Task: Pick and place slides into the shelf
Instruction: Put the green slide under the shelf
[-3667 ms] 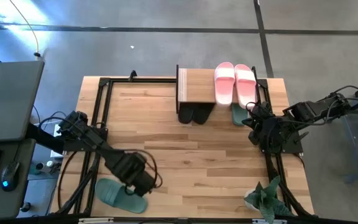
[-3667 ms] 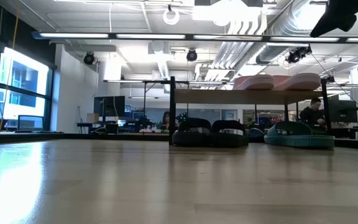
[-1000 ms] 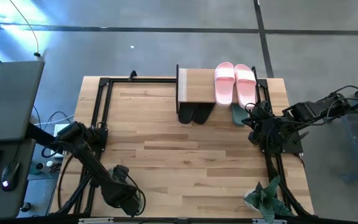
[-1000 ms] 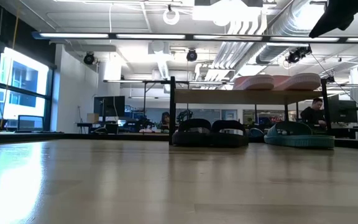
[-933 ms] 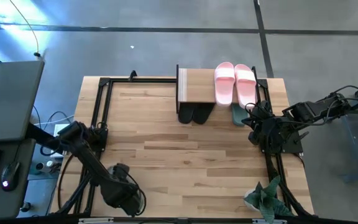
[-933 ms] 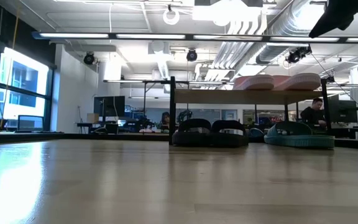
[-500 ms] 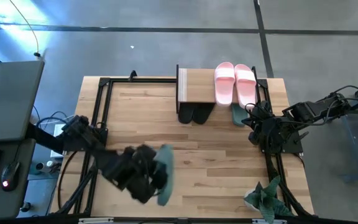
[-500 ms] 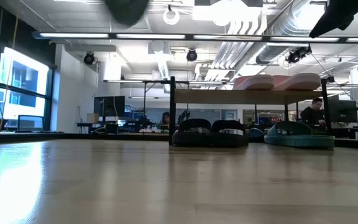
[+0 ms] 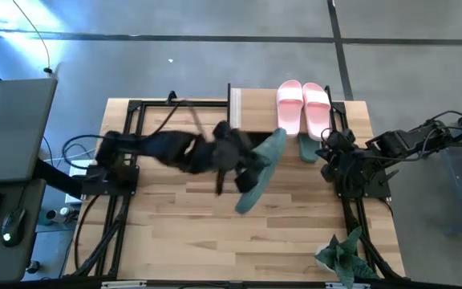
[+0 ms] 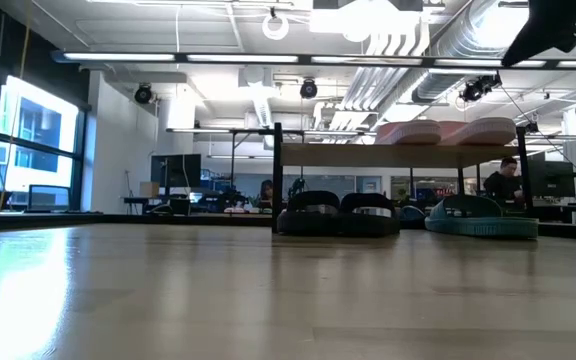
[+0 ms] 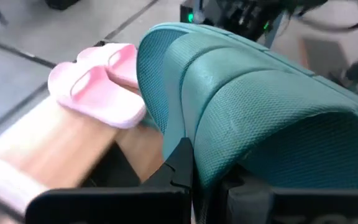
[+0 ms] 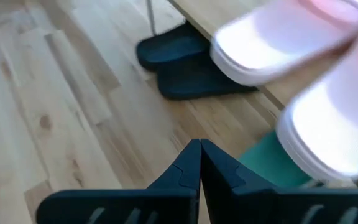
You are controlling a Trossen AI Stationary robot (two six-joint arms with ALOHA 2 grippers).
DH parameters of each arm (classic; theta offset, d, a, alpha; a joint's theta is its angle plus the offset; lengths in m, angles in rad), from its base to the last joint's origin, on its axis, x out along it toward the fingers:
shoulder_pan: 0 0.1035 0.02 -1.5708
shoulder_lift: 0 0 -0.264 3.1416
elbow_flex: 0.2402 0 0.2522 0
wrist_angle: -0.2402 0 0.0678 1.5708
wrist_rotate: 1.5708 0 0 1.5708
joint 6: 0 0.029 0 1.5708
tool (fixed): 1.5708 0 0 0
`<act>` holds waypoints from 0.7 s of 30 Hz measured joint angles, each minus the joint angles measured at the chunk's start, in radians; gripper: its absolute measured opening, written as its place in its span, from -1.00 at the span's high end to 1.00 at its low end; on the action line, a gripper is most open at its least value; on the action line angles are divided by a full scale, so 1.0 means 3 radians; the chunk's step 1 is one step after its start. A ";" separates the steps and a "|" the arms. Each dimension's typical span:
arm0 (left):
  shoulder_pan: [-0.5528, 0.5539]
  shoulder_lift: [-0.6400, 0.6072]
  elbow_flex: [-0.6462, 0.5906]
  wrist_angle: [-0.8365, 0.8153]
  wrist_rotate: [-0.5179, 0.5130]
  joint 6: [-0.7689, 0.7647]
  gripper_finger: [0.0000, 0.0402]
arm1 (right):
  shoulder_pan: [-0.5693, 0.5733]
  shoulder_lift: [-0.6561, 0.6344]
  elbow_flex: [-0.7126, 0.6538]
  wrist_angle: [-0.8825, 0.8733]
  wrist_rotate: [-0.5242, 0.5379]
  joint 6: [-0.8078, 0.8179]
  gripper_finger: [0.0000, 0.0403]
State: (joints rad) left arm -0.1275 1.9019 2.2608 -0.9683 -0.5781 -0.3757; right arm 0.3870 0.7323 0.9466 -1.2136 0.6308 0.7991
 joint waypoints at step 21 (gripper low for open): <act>0.0485 0.1416 -0.0006 0.0554 0.0329 0.1995 1.00 | 0.0000 -0.0069 0.0000 -0.0492 0.0103 0.0583 1.00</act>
State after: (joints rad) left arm 0.0181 2.3267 2.2589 -0.8020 -0.4795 0.2228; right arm 0.3870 0.7116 0.9466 -1.3613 0.6618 0.9741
